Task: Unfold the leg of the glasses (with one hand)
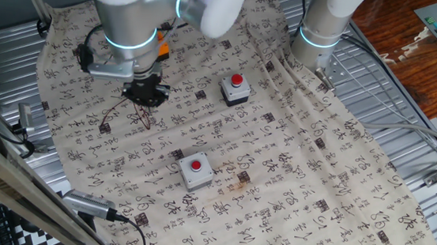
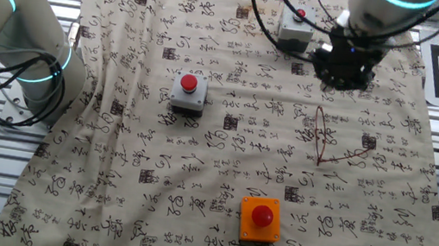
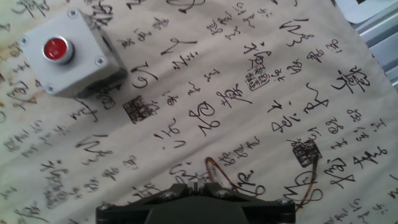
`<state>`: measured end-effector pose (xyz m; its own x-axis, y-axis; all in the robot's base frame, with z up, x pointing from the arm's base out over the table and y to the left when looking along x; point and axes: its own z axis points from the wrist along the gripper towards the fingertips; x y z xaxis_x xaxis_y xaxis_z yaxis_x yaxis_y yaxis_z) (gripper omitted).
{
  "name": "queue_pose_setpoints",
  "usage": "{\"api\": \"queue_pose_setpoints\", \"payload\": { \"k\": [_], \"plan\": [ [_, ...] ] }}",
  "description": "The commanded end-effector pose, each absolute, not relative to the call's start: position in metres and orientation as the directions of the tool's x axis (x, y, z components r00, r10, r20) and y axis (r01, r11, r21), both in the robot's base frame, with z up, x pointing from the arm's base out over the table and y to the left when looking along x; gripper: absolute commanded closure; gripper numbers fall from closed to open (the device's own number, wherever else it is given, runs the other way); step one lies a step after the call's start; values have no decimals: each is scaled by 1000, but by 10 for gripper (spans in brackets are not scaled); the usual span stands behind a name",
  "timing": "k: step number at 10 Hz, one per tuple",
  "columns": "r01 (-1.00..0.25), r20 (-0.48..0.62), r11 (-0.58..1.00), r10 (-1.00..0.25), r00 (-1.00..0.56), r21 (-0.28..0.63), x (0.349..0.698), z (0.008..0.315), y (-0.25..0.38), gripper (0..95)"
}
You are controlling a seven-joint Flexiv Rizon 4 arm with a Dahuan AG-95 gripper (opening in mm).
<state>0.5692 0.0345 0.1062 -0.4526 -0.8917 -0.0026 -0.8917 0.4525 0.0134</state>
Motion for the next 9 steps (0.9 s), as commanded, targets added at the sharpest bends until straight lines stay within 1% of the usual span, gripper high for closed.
{"api": "queue_pose_setpoints", "payload": {
  "k": [1, 4, 6, 9],
  "plan": [
    [-903, -6, 430, -903, -430, 19, 582, 97, 23, 950],
    [-917, -5, 398, -917, -398, 18, 597, 89, 8, 950],
    [-922, -4, 386, -923, -386, 18, 599, 88, 7, 950],
    [-906, 0, 422, -907, -422, 18, 599, 88, 7, 950]
  ]
}}
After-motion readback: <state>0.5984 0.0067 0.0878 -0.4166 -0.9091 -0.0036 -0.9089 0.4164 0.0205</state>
